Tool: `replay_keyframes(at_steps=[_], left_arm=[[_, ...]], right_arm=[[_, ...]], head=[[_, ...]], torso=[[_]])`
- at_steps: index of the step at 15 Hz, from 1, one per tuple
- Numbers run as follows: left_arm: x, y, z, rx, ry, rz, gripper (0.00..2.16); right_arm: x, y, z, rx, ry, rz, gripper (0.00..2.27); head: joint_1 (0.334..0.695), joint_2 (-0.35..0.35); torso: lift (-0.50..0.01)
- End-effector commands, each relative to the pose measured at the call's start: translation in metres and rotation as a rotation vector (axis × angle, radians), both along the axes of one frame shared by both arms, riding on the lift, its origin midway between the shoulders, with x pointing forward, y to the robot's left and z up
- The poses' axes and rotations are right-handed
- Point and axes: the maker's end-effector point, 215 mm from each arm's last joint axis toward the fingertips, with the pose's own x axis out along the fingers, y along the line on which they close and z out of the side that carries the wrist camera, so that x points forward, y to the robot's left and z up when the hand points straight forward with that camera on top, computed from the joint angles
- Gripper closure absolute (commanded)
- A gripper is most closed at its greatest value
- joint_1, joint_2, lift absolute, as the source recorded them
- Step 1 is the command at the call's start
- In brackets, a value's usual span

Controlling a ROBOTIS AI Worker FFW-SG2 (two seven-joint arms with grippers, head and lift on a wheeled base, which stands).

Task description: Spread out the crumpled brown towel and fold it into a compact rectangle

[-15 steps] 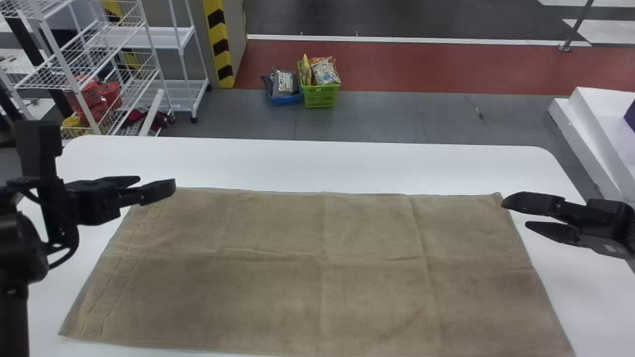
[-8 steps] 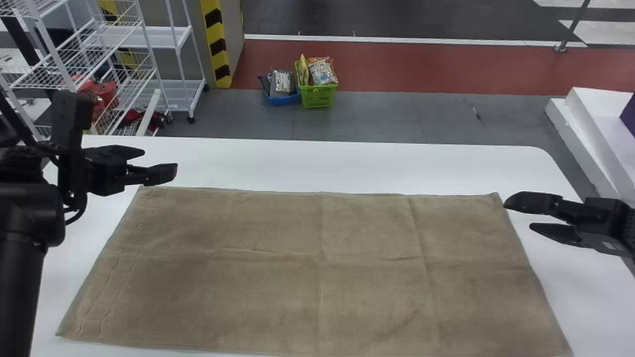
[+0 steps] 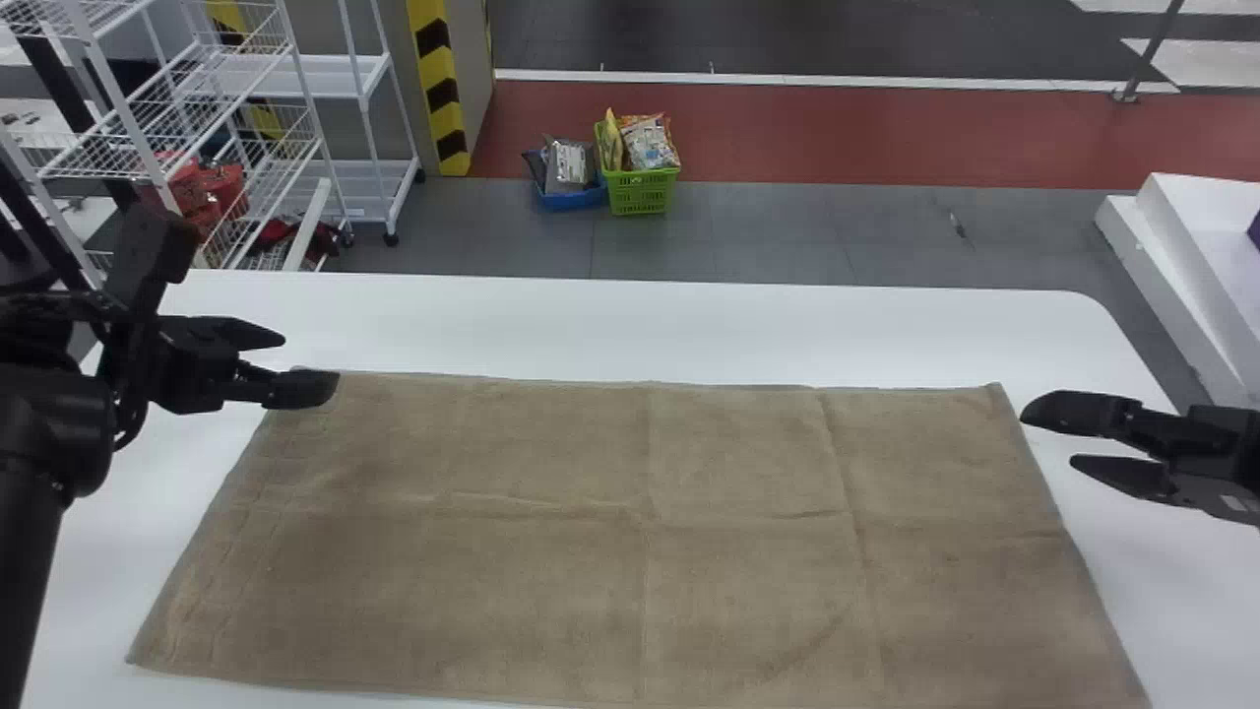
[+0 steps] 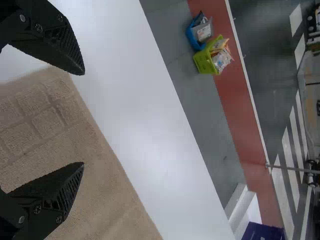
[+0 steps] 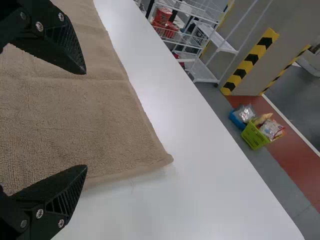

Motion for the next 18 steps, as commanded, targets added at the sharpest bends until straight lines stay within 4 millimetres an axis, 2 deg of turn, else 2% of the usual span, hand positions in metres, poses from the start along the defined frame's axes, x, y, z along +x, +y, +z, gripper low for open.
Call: replay_keyframes(at_steps=[1, 4, 8, 14, 18], left_arm=[[0.008, -0.003, -0.002, 0.046, -0.011, -0.034, 0.2], [0.016, -0.006, -0.009, 0.108, -0.006, -0.062, 0.2], [0.018, -0.004, -0.015, 0.125, 0.011, -0.068, 0.21], [0.011, 0.01, -0.038, 0.18, 0.073, -0.057, 0.26], [0.015, 0.011, -0.038, 0.196, 0.063, -0.046, 0.26]], right_arm=[[-0.001, 0.003, -0.002, 0.001, 0.002, 0.008, 0.17], [0.0, 0.001, -0.003, -0.006, -0.005, 0.008, 0.17], [0.003, -0.001, -0.006, -0.002, -0.016, 0.009, 0.17], [0.007, -0.003, -0.006, 0.001, -0.036, 0.018, 0.17], [0.008, -0.001, -0.003, 0.008, -0.045, 0.022, 0.17]], head=[[0.695, 0.003], [0.695, 0.005], [0.695, -0.001], [0.695, 0.005], [0.695, 0.011]], torso=[[-0.127], [-0.127], [-0.127], [-0.127], [-0.127]])
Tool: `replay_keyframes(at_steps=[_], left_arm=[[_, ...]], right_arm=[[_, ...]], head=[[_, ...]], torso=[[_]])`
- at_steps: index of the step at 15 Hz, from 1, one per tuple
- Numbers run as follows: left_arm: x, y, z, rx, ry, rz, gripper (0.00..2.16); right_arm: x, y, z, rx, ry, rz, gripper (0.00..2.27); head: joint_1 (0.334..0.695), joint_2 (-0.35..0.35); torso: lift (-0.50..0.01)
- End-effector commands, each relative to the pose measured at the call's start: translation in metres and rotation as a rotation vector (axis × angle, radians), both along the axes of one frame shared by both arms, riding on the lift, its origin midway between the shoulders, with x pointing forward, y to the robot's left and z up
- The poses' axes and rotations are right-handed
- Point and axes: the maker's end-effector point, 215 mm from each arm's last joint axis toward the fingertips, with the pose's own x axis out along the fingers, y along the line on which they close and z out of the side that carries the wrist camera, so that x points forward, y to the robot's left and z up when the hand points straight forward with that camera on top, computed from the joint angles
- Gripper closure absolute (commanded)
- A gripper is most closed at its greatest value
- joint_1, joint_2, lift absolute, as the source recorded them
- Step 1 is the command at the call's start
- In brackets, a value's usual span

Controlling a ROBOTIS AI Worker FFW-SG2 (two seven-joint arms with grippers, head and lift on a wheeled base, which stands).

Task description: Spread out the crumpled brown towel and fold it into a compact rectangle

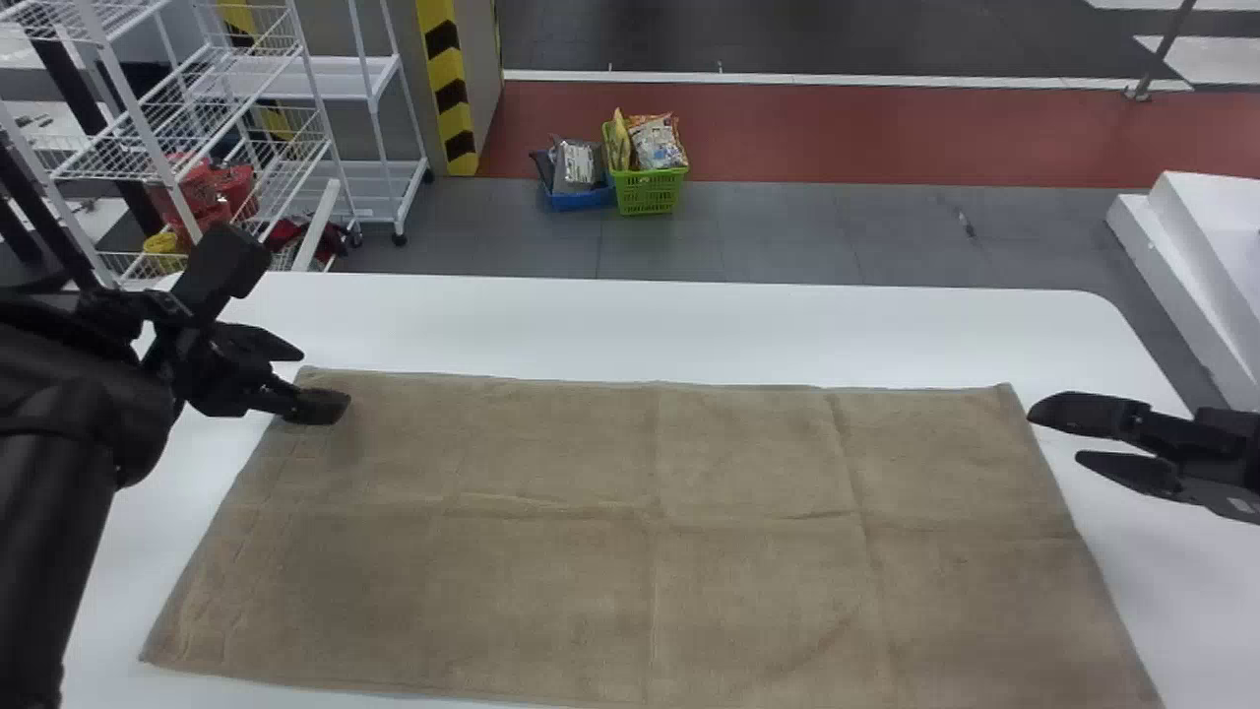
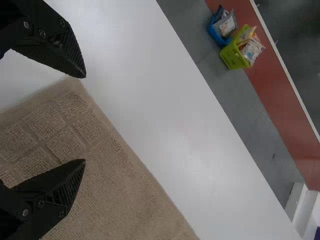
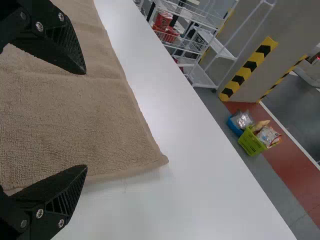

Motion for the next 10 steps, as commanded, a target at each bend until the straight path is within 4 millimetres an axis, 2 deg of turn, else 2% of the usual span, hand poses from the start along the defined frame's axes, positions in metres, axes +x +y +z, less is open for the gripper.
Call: replay_keyframes(at_steps=[1, 3, 10], left_arm=[[0.001, 0.0, -0.001, 0.006, -0.002, 0.004, 0.26], [-0.001, 0.005, -0.009, 0.032, 0.01, 0.012, 0.26], [-0.012, -0.004, -0.018, 0.011, 0.051, -0.023, 0.26]], right_arm=[[0.0, 0.0, 0.001, 0.005, -0.005, 0.001, 0.17], [0.001, 0.0, 0.001, 0.006, -0.008, 0.003, 0.17], [0.002, -0.008, 0.001, 0.016, -0.019, -0.003, 0.17]], head=[[0.695, 0.012], [0.695, 0.014], [0.695, 0.003]], torso=[[-0.127], [-0.127], [-0.127]])
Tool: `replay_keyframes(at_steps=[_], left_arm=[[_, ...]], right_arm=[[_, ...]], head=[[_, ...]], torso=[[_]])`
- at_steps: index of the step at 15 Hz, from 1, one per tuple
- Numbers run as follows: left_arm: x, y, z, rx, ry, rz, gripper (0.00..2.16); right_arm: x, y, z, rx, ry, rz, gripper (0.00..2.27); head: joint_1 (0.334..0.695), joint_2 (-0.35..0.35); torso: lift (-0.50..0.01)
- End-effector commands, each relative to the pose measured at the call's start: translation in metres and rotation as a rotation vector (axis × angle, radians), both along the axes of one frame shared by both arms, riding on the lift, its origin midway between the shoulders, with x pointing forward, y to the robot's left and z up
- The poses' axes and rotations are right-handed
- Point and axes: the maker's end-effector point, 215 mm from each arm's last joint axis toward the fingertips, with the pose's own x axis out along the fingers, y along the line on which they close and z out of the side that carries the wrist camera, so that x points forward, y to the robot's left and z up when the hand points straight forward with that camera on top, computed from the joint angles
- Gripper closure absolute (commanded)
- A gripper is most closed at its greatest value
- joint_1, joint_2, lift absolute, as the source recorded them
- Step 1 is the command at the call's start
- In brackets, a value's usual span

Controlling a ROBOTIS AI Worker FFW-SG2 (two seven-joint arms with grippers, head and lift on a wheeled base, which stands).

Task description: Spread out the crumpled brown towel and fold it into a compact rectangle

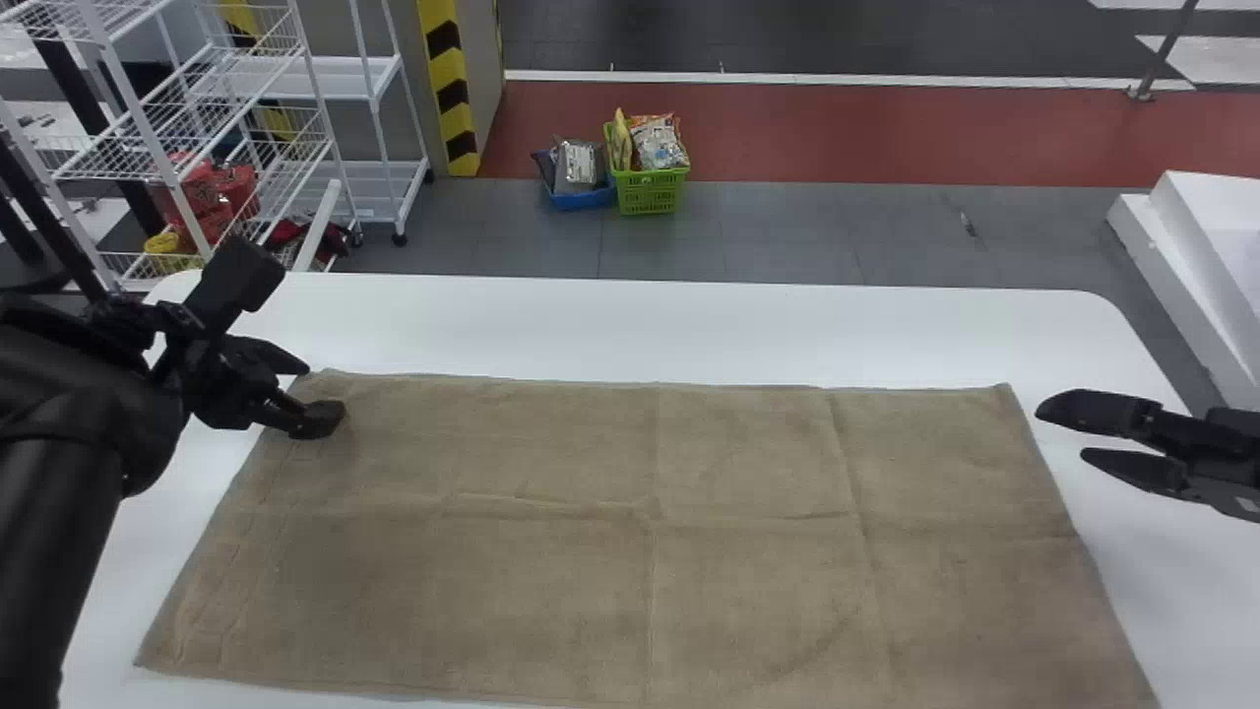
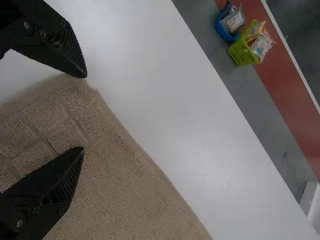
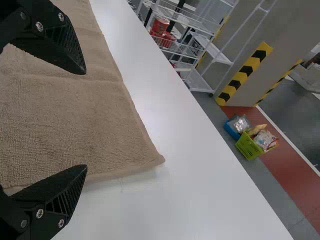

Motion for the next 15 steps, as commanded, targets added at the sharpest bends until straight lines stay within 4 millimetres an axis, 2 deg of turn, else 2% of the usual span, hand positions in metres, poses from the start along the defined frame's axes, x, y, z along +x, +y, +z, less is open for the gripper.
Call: replay_keyframes(at_steps=[1, 4, 6, 7, 11, 15], left_arm=[[-0.004, 0.0, -0.003, -0.004, 0.008, -0.003, 0.26], [-0.01, -0.003, -0.009, -0.011, 0.025, -0.014, 0.27], [-0.012, -0.001, -0.012, -0.003, 0.019, -0.004, 0.46], [-0.01, 0.0, -0.007, 0.002, 0.0, -0.001, 0.46], [-0.012, -0.001, -0.009, 0.0, -0.005, 0.003, 0.45], [0.001, 0.016, -0.004, 0.031, -0.072, 0.077, 0.31]], right_arm=[[0.003, -0.001, -0.001, -0.003, -0.008, 0.0, 0.17], [0.005, -0.003, -0.003, -0.007, -0.014, 0.001, 0.17], [0.008, -0.003, -0.005, -0.009, -0.018, 0.002, 0.17], [0.008, -0.003, -0.005, -0.008, -0.016, 0.001, 0.17], [0.009, -0.004, -0.005, -0.013, -0.021, 0.001, 0.17], [0.011, -0.003, -0.004, -0.009, -0.025, 0.003, 0.17]], head=[[0.695, 0.002], [0.695, -0.002], [0.695, -0.004], [0.695, -0.004], [0.695, -0.004], [0.695, 0.005]], torso=[[-0.127], [-0.127], [-0.127], [-0.127], [-0.127], [-0.127]])
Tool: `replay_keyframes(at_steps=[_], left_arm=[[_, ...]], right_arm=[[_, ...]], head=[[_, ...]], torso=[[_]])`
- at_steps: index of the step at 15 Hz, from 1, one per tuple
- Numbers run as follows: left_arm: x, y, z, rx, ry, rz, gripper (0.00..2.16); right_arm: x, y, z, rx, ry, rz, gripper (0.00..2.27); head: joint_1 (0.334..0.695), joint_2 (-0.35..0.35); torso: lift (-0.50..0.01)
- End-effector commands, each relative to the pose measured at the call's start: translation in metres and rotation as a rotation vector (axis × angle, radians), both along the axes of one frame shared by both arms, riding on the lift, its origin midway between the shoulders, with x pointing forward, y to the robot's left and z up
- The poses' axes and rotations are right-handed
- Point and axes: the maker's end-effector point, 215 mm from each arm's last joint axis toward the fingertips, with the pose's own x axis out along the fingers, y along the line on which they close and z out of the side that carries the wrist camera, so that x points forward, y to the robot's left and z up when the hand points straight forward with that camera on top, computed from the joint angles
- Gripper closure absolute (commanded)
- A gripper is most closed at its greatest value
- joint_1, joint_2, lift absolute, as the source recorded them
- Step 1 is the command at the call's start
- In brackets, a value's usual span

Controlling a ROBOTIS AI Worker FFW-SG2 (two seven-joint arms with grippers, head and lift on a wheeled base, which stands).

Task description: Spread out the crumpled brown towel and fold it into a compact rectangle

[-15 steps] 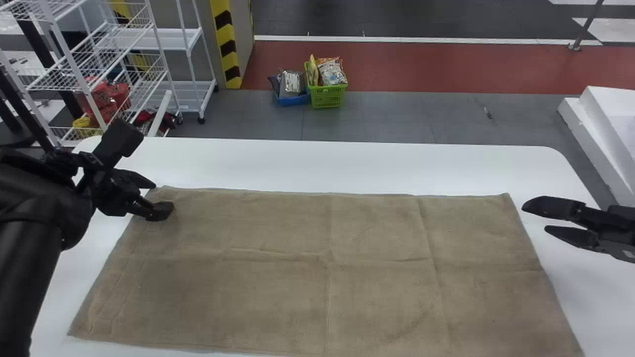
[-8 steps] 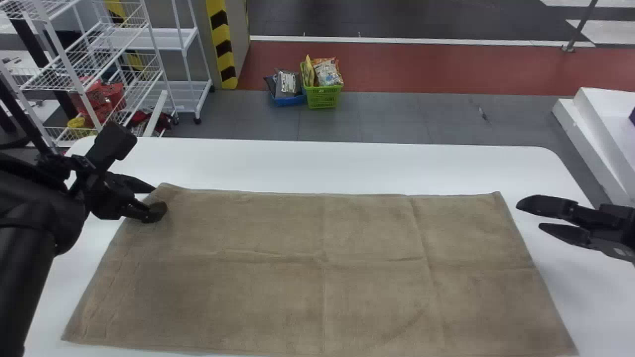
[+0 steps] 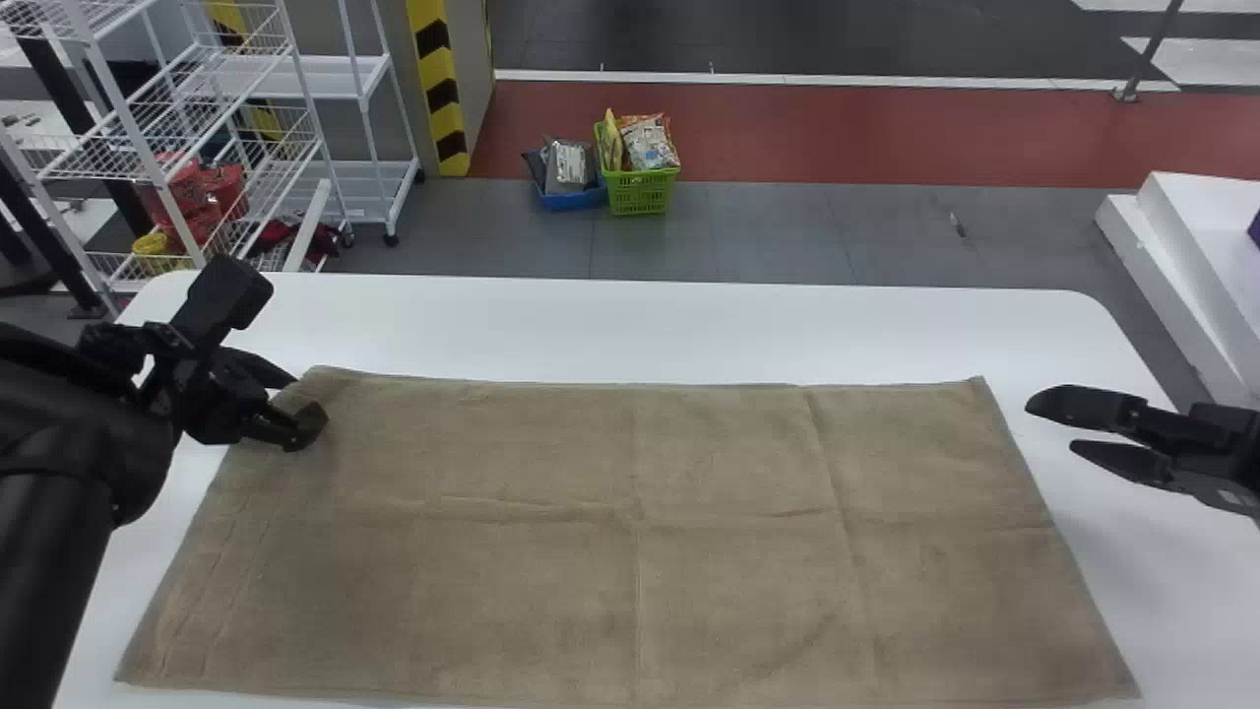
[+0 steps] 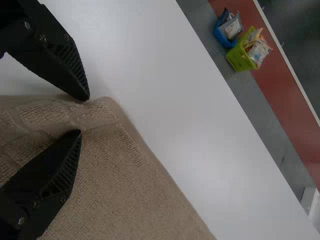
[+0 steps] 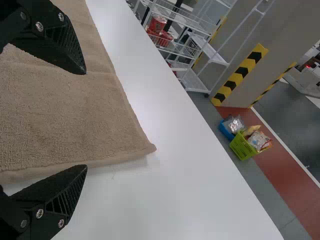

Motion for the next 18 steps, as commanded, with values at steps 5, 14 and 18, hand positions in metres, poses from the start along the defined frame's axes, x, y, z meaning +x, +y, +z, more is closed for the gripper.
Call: replay_keyframes(at_steps=[5, 14, 18], left_arm=[[0.005, -0.002, 0.005, -0.027, -0.03, 0.018, 0.31], [-0.028, -0.018, -0.015, -0.043, 0.029, -0.062, 0.32], [-0.044, -0.022, -0.021, -0.058, 0.057, -0.092, 0.32]], right_arm=[[-0.002, -0.004, 0.001, 0.013, -0.003, -0.011, 0.17], [-0.005, -0.003, -0.001, 0.031, 0.001, -0.011, 0.17], [-0.007, -0.002, -0.003, 0.035, 0.01, -0.01, 0.17]], head=[[0.695, 0.016], [0.695, -0.008], [0.695, -0.012]], torso=[[-0.127], [-0.127], [-0.127]])
